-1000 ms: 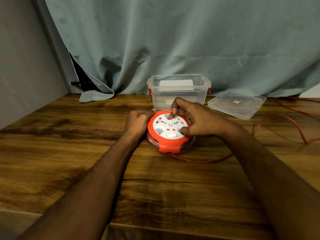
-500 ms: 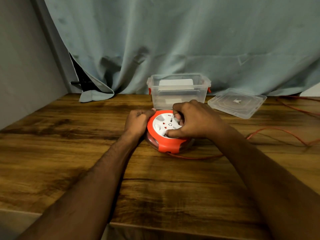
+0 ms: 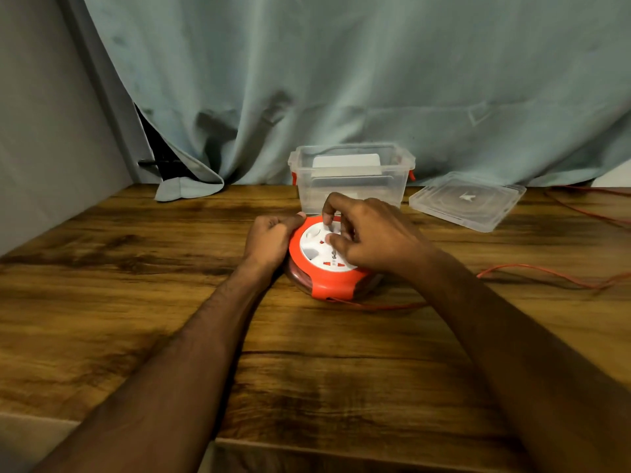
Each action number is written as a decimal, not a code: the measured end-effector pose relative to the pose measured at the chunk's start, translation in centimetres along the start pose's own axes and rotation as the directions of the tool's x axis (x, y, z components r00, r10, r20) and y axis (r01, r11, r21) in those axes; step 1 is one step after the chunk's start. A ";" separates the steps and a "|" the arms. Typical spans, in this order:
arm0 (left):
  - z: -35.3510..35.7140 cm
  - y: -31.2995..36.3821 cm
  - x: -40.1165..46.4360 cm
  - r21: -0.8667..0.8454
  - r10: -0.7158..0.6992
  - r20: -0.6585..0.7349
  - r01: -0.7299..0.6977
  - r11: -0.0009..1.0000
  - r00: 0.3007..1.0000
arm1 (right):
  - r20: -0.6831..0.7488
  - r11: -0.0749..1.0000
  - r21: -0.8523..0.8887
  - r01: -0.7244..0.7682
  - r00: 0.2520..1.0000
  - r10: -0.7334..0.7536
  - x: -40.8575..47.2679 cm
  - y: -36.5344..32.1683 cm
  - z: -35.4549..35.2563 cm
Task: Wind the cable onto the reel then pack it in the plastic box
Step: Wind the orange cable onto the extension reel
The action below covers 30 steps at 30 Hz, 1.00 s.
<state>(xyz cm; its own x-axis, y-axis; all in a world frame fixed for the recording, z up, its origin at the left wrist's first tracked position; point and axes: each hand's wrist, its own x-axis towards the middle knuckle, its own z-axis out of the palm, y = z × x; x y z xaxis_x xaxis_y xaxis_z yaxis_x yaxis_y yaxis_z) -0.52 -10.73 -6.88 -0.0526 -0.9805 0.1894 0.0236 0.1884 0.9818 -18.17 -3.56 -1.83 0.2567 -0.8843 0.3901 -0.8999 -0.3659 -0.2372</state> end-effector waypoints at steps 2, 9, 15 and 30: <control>0.1 0.1 0.0 0.009 -0.009 -0.006 0.009 1.000 1.000 | 0.046 0.999 0.049 0.000 0.999 -0.002 -0.1 0.7 -0.9; 0.2 0.4 -0.3 0.032 -0.016 0.003 0.016 0.999 1.000 | 0.149 0.996 0.093 0.013 0.988 -0.027 -0.1 2.1 -1.6; 0.0 -0.1 0.4 0.047 -0.026 -0.011 0.027 0.999 1.000 | 0.204 0.998 0.065 -0.004 0.979 -0.009 -0.1 2.6 -1.8; 0.0 -1.1 1.0 0.020 0.003 0.006 -0.003 1.000 1.000 | 0.118 0.993 -0.101 -0.064 0.990 0.076 0.1 1.3 -1.5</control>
<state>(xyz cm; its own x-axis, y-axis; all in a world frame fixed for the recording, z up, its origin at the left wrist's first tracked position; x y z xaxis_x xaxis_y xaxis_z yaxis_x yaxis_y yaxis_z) -0.62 -11.87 -7.75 -0.0581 -0.9796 0.1924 0.0038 0.1925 0.9813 -19.90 -3.67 -0.79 0.2274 -0.9375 0.2635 -0.9455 -0.2773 -0.1707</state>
